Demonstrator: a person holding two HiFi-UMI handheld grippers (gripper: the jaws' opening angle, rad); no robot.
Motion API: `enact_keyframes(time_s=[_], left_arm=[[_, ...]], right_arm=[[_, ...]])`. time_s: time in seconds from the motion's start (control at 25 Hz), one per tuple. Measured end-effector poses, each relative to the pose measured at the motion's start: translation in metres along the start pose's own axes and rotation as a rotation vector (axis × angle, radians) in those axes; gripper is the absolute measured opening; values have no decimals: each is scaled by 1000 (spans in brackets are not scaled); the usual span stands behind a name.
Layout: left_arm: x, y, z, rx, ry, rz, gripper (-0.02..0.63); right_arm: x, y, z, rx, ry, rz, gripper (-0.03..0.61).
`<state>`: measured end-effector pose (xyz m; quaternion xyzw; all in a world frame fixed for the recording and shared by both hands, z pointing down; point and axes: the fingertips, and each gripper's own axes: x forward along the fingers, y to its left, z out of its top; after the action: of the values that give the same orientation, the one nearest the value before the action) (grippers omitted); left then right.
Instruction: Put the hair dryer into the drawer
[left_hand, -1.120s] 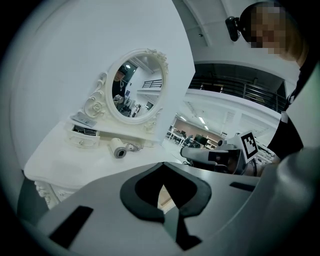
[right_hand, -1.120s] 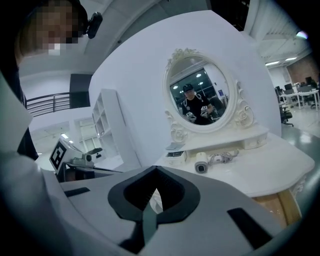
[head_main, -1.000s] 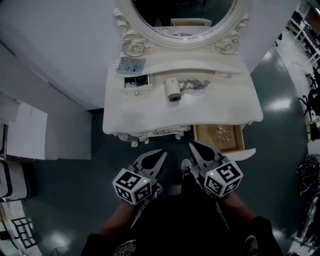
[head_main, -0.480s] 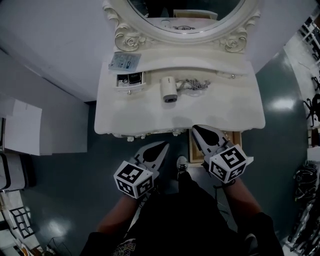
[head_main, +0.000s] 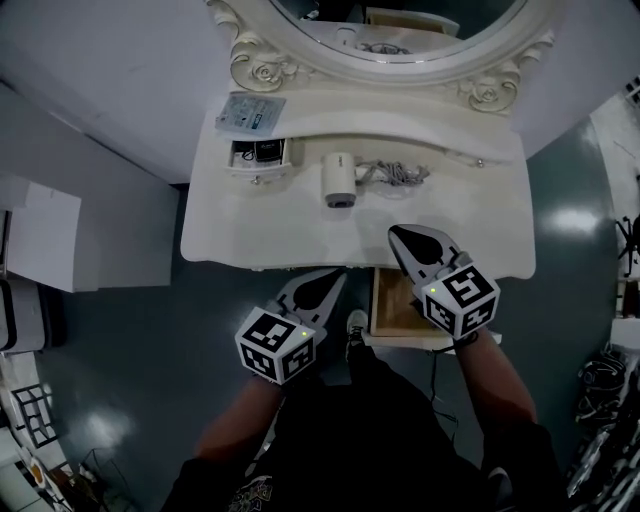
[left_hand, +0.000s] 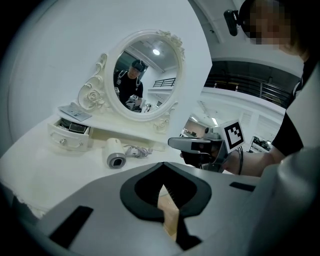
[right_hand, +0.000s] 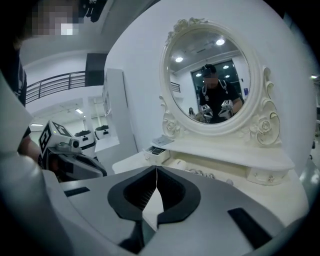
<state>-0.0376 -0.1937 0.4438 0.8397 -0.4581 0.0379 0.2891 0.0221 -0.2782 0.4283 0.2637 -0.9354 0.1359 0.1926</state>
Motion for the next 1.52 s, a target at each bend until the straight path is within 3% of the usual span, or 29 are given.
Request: enact_keyframes(time_s=[0.44,0.64,1.08,1.52], left_arm=[[40,7,-2,-19,11,50,3],[49,5,-2,-21,15,61,3],[42,15,-5,-39,4,120,3],[14,34,-18,-93,-5,203,3]], right_arm=[[44,-54,-11,-173,153,87,34],[70,-74,-26,-275,267,125,141],[139,-112,-60,-820,586,192,233],[191,-111,-90,-964,737,308,258]])
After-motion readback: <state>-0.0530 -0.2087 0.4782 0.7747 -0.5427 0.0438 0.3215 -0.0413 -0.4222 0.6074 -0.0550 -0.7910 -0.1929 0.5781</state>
